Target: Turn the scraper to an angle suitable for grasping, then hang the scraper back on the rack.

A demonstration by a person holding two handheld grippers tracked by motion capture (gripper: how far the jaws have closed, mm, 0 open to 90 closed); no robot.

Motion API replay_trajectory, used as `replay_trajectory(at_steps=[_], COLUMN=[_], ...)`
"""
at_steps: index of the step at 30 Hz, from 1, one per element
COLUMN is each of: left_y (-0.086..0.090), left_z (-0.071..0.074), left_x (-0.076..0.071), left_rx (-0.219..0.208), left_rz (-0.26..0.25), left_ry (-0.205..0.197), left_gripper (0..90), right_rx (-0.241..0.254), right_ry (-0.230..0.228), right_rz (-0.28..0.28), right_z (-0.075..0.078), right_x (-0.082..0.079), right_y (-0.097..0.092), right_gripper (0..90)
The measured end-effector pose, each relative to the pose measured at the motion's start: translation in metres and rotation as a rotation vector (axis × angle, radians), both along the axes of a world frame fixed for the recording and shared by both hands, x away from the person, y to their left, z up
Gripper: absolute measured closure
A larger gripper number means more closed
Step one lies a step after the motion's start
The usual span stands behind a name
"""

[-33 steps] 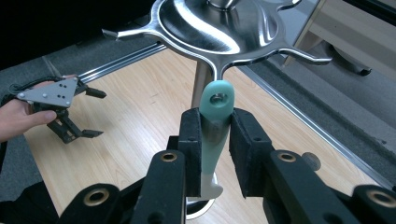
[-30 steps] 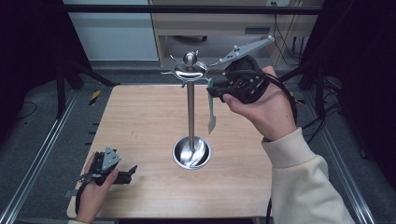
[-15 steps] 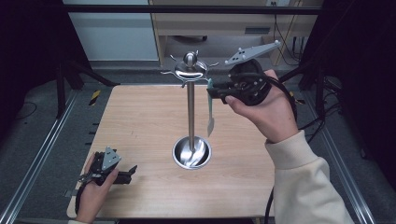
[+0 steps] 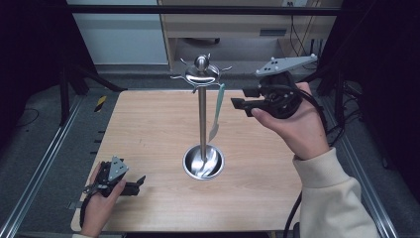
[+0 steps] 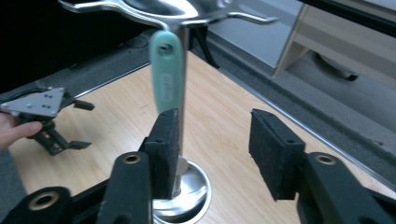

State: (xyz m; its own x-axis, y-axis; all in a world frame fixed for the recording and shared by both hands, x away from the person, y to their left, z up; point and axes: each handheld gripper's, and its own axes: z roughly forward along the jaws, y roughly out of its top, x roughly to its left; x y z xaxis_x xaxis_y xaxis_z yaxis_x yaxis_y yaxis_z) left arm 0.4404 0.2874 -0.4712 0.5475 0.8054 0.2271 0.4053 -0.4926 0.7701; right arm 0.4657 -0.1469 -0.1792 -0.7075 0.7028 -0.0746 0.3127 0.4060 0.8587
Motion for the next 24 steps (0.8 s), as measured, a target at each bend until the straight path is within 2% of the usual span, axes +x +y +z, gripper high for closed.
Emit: replay_trajectory(at_steps=[4, 6, 7, 8, 12, 14, 19, 24], left_y=[0.001, 0.0, 0.0, 0.0, 0.0, 0.001, 0.001, 0.0], left_z=[0.0, 0.0, 0.0, 0.0, 0.0, 0.0, 0.0, 0.0], left_x=[0.0, 0.0, -0.001, 0.0, 0.0, 0.0, 0.0, 0.0], left_rx=[0.004, -0.001, -0.001, 0.0, 0.0, 0.001, -0.004, 0.001], left_rz=[0.002, 0.004, 0.004, 0.003, 0.003, 0.003, 0.006, 0.004], left_ry=[0.001, -0.002, -0.003, -0.003, -0.001, 0.0, 0.0, 0.0], left_gripper=[2.3, 2.4, 2.4, 2.4, 2.3, 2.4, 2.3, 2.4], right_rx=[-0.013, -0.007, -0.007, 0.004, 0.004, 0.008, 0.016, 0.027], right_ry=[-0.033, -0.054, -0.054, -0.054, -0.069, -0.086, -0.109, -0.128], right_rz=[-0.064, -0.086, -0.086, -0.109, -0.132, -0.161, -0.2, -0.213], right_z=[-0.008, -0.013, -0.013, -0.017, -0.023, -0.029, -0.036, -0.041], right_x=[-0.001, -0.001, -0.001, -0.001, -0.001, 0.001, 0.001, 0.0], right_y=[-0.008, -0.01, -0.01, -0.013, -0.017, -0.021, -0.026, -0.031], right_gripper=[42.4, 34.3, 34.3, 29.2, 22.5, 16.9, 12.7, 9.5])
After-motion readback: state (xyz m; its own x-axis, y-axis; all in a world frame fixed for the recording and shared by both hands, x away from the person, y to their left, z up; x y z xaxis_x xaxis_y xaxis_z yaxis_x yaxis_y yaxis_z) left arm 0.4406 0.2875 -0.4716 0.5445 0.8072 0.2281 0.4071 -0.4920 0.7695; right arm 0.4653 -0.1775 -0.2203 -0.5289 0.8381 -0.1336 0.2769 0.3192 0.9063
